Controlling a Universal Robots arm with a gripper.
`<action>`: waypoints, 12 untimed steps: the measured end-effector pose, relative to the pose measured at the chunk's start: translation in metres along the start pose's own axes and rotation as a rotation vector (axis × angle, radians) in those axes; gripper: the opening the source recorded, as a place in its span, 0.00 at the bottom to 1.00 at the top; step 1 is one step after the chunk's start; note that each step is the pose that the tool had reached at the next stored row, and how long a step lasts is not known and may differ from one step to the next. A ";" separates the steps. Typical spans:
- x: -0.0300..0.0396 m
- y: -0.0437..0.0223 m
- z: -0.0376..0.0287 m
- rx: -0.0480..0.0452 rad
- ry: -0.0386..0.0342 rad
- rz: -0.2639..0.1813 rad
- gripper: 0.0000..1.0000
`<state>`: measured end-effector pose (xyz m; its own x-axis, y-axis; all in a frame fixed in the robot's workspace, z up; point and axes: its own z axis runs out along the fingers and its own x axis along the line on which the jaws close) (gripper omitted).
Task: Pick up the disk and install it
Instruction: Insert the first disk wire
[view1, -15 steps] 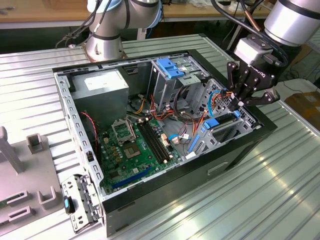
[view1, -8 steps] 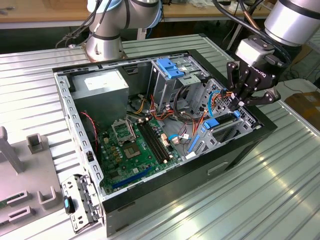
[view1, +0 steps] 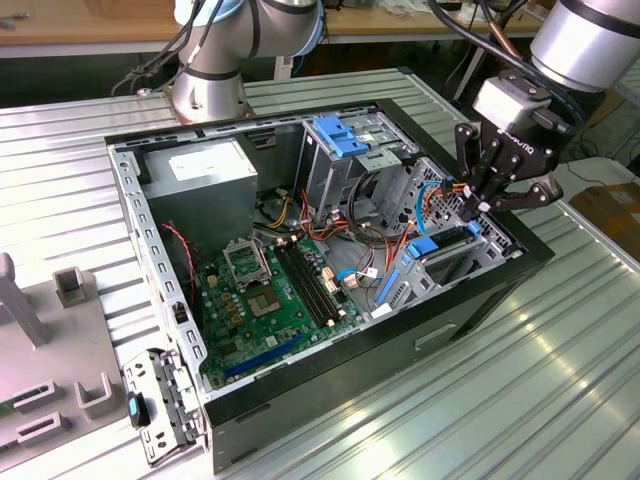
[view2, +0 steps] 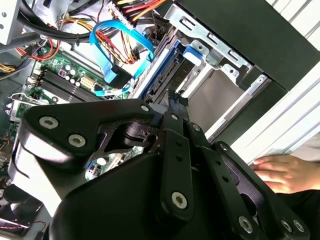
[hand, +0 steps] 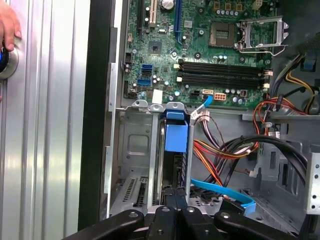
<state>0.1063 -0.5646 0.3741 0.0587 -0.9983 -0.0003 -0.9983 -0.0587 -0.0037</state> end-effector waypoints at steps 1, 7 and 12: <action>0.0001 -0.0012 0.0001 0.0000 -0.0001 -0.004 0.11; -0.0009 -0.0032 0.0022 0.0023 0.0061 -0.039 0.11; -0.0052 -0.0071 0.0028 0.0217 0.0078 -0.075 0.11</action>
<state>0.1131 -0.5590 0.3713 0.1332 -0.9910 0.0086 -0.9907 -0.1334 -0.0252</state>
